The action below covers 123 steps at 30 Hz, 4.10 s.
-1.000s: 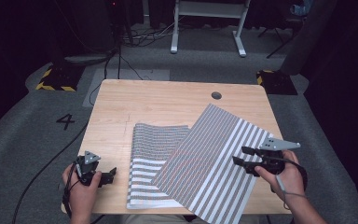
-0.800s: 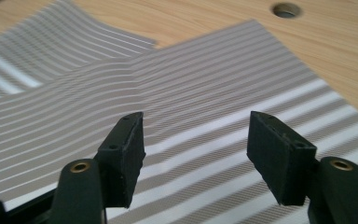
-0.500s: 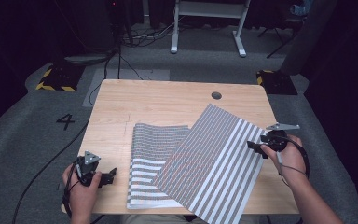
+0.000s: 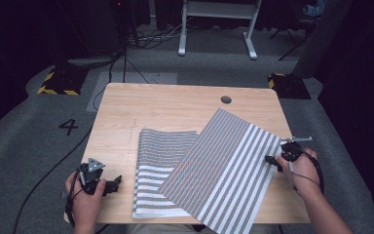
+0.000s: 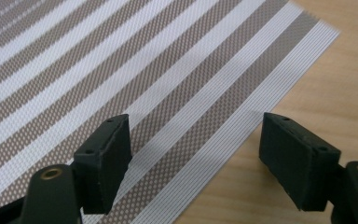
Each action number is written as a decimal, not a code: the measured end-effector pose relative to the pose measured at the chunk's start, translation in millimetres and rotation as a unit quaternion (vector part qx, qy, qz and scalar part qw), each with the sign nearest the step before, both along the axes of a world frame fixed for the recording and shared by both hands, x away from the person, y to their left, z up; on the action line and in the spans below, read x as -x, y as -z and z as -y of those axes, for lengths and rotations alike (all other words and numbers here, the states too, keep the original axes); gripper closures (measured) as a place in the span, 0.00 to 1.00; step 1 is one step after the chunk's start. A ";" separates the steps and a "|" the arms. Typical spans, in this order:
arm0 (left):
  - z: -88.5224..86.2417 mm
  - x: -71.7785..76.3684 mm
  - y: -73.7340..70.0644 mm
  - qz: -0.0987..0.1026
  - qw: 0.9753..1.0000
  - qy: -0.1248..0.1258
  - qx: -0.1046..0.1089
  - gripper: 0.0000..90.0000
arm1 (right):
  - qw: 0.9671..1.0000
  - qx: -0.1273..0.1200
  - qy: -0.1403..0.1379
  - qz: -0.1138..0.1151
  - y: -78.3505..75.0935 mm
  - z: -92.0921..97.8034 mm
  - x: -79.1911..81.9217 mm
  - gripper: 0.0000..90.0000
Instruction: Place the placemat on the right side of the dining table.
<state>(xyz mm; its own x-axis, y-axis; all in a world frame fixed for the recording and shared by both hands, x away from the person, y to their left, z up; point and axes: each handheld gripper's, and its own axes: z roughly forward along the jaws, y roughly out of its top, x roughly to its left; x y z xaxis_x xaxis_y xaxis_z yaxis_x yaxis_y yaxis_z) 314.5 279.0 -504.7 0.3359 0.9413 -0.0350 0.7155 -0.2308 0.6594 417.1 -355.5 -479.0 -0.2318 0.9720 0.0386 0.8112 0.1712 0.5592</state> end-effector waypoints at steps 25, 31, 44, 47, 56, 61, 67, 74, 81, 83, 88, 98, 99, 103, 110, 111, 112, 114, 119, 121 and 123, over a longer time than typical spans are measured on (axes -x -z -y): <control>0.0 -0.1 0.1 0.000 1.000 0.001 0.001 0.00 | 0.999 0.019 -0.041 0.001 -0.4 -22.8 4.2 0.49; 0.0 -0.2 0.2 0.001 1.000 0.001 0.000 0.00 | 0.994 0.027 -0.109 0.001 -3.9 -35.2 7.1 0.92; -0.1 -0.2 0.1 0.000 1.000 0.001 0.000 0.00 | 0.985 0.056 -0.161 0.039 -12.6 -35.7 15.6 0.98; -0.1 -0.2 0.1 0.000 1.000 0.001 0.000 0.00 | 0.984 0.059 -0.162 0.051 -19.5 -34.1 17.4 0.98; 0.1 0.0 0.0 0.000 1.000 0.004 0.000 0.00 | 0.982 0.050 -0.159 0.092 -47.7 -25.5 17.0 0.98; 0.8 0.5 0.4 0.002 1.000 0.003 0.000 0.00 | 0.980 0.061 -0.155 0.104 -63.7 -19.6 9.2 0.98; 0.5 -0.3 0.2 0.001 1.000 0.006 0.000 0.00 | 0.978 0.085 -0.150 0.118 -79.0 -12.4 -5.6 0.98; 0.5 -0.3 0.3 0.001 1.000 0.006 0.000 0.00 | 0.976 0.117 -0.141 0.116 -87.2 0.6 -28.0 0.98; 0.4 -0.3 0.1 0.000 1.000 0.007 0.001 0.00 | 0.975 0.137 -0.130 0.119 -83.4 11.1 -51.6 0.98; 0.3 -0.3 0.1 -0.001 1.000 0.007 0.000 0.00 | 0.974 0.142 -0.130 0.120 -81.0 10.8 -57.8 0.98; 0.4 -0.2 0.1 -0.001 1.000 0.007 0.001 0.00 | 0.972 0.145 -0.140 0.119 -67.4 14.4 -82.1 0.96; 0.4 -0.8 0.3 0.000 1.000 0.008 0.001 0.00 | 0.971 0.146 -0.120 0.144 -45.4 25.8 -103.5 0.59; 0.4 -0.8 0.3 0.000 1.000 0.008 0.001 0.00 | 0.971 0.144 -0.111 0.158 -47.7 28.2 -101.4 0.55; 0.5 -0.8 0.2 0.001 1.000 0.008 0.001 0.00 | 0.969 0.141 -0.118 0.165 -54.0 28.8 -92.9 0.52; 0.6 -0.7 0.2 0.001 1.000 0.008 -0.001 0.00 | 0.975 0.083 -0.129 0.160 -72.2 9.8 -57.8 0.51; 0.6 -0.6 0.2 0.002 1.000 0.009 -0.002 0.00 | 0.976 0.075 -0.133 0.158 -75.7 4.5 -51.1 0.51; 0.9 -0.5 0.1 0.002 1.000 0.008 -0.002 0.00 | 0.975 0.072 -0.140 0.157 -78.9 -0.7 -44.8 0.51; 0.8 -0.4 0.2 0.002 1.000 0.008 -0.002 0.00 | 0.974 0.069 -0.151 0.156 -85.4 -9.5 -33.3 0.50; 1.3 -0.5 0.2 0.001 1.000 0.005 0.000 0.00 | 0.975 0.055 -0.160 0.147 -98.4 -27.5 -4.0 0.48; 1.0 -0.8 0.0 0.000 1.000 0.008 0.000 0.00 | 0.974 0.043 -0.168 0.143 -101.5 -38.8 11.3 0.48; 1.0 -0.9 0.1 0.000 1.000 0.008 0.001 0.00 | 0.974 0.032 -0.181 0.135 -102.6 -49.2 23.0 0.48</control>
